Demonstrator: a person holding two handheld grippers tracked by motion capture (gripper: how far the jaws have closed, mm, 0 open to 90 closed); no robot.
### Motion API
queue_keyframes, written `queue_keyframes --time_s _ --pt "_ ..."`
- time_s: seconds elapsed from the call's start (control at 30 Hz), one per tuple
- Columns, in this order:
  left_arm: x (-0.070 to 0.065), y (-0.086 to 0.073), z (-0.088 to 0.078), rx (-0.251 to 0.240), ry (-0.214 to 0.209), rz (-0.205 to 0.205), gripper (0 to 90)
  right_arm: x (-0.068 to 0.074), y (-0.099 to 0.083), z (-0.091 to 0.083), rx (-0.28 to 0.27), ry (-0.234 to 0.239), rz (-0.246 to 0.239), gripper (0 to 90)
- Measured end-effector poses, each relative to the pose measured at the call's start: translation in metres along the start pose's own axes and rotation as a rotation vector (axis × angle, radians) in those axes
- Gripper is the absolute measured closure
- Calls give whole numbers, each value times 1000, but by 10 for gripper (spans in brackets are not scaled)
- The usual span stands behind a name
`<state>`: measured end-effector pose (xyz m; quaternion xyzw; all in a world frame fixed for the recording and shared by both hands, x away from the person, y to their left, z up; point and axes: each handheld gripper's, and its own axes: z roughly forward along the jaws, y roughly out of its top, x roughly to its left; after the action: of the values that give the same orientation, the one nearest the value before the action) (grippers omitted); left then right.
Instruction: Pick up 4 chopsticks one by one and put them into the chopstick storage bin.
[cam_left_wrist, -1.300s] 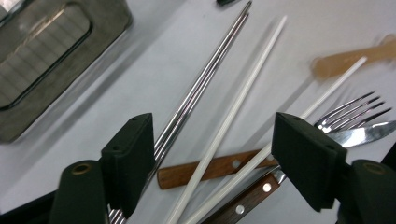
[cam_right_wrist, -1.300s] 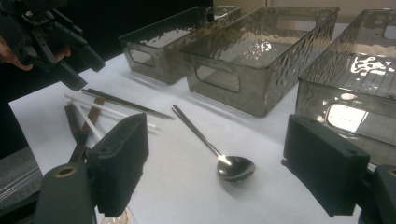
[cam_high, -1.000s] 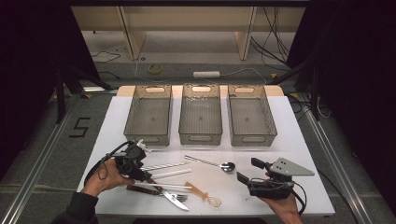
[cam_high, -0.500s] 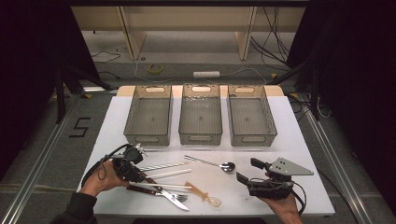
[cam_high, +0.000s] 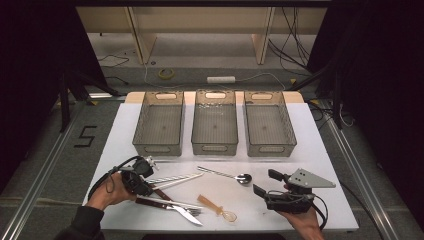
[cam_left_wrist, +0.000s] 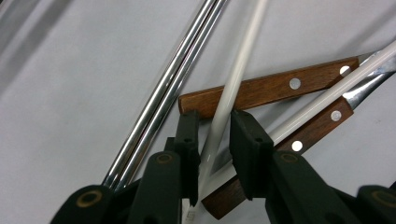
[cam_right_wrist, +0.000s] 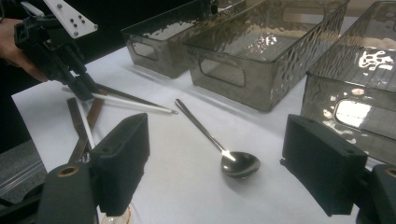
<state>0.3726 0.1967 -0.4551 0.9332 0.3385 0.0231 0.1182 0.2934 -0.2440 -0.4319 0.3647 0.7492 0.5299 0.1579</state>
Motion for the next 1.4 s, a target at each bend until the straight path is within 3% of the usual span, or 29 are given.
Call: queue_keyframes --time_s 0.37,0.4,0.6,0.73,1.07,1.2,1.4 --pt "-1 -2 0 -14 5 57 829 0 0 0 3 4 -2 240" --pt "0 -2 -1 -5 4 76 832 0 0 0 3 5 -1 240" --pt "-4 -2 -9 -30 8 88 837 0 0 1 6 7 -1 241" --pt "-5 -1 -21 -67 27 82 838 0 0 0 5 7 -2 241" --pt "-9 1 -51 -211 -2 33 837 1 0 1 4 10 -2 241" --pt "-7 6 -59 -253 37 20 837 0 0 1 6 9 2 241" --pt "3 18 -72 -338 106 -48 838 0 -1 1 6 8 4 241"
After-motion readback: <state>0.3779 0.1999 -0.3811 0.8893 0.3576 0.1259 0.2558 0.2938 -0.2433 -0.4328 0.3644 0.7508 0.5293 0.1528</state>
